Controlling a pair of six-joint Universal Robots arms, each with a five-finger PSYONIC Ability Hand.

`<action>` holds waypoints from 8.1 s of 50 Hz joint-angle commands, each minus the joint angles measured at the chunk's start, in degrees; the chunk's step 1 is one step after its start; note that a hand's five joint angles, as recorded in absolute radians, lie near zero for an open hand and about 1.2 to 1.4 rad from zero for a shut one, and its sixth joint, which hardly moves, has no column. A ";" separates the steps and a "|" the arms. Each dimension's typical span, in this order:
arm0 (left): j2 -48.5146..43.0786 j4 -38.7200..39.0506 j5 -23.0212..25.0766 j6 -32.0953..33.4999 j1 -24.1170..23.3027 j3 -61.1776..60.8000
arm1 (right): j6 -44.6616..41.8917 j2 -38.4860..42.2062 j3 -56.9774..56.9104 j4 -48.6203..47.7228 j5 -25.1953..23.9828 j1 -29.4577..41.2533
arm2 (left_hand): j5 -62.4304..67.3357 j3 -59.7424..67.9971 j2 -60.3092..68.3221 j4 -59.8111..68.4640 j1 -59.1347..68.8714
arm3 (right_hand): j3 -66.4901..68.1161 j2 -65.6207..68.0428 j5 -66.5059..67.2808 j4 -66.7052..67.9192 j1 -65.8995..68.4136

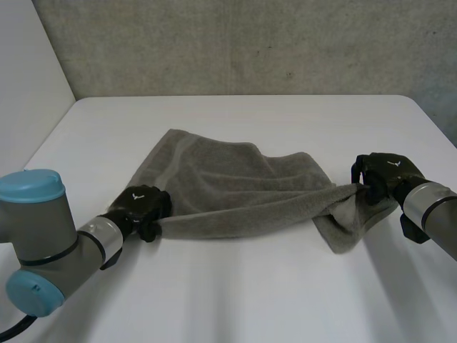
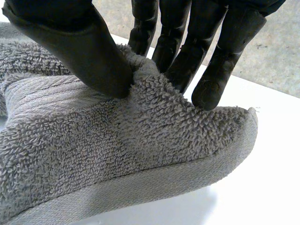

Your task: Fold the towel.

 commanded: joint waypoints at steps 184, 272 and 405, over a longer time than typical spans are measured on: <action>-2.38 17.75 -3.97 2.65 5.20 -0.57 | -0.40 3.40 -8.06 4.56 -0.59 1.10 | -21.84 -13.15 -12.52 -12.33 -12.19 | 5.23 4.82 4.35 3.45 5.00; 15.64 1.22 -11.52 -7.81 3.44 40.30 | 1.71 -7.94 -42.52 -5.55 0.81 2.86 | -9.42 -0.72 -0.09 0.09 0.24 | 5.23 4.82 4.35 3.45 5.00; -10.99 -6.07 7.99 2.46 5.28 36.09 | -17.54 1.29 -12.65 -1.42 10.04 9.89 | -78.53 -69.83 -69.21 -69.02 -68.88 | -64.77 -65.18 -65.65 -66.55 -65.00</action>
